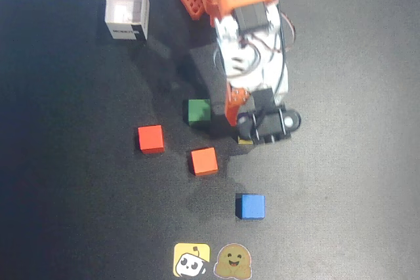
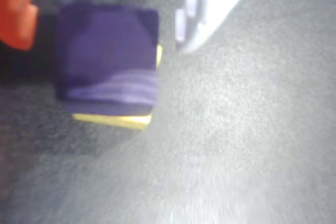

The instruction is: Put the purple cube on top of the yellow cube.

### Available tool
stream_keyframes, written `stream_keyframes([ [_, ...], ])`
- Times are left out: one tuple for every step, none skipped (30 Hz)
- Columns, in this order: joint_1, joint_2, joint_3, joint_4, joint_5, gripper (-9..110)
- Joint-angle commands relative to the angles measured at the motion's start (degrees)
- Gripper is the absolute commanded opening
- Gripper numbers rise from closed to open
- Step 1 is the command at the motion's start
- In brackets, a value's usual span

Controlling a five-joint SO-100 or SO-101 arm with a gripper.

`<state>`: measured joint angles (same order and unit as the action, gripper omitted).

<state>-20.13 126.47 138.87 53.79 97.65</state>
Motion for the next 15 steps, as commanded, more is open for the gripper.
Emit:
stream_keyframes([
  [-0.53,7.38,1.32,-0.09,0.35,21],
  [-0.26,9.67,2.20,0.00,0.18,21],
  [0.00,11.78,2.99,0.26,0.18,20],
  [0.35,13.71,3.69,0.62,-0.09,19],
  [0.70,15.29,4.22,0.88,-0.70,17],
  [1.23,16.52,4.57,1.14,-1.32,13],
  [1.85,17.58,5.01,1.58,-1.85,10],
  [2.64,18.54,5.19,2.02,-2.90,7],
  [3.78,19.42,5.36,2.37,-4.13,6],
  [5.01,20.04,5.45,2.81,-5.36,5],
  [6.33,20.74,5.62,2.99,-7.12,4],
  [7.82,21.18,5.62,3.34,-8.53,3],
  [9.40,21.45,5.80,3.52,-10.11,3],
  [10.72,21.71,5.89,3.69,-11.43,3],
  [12.04,22.41,6.15,4.04,-12.22,3],
])
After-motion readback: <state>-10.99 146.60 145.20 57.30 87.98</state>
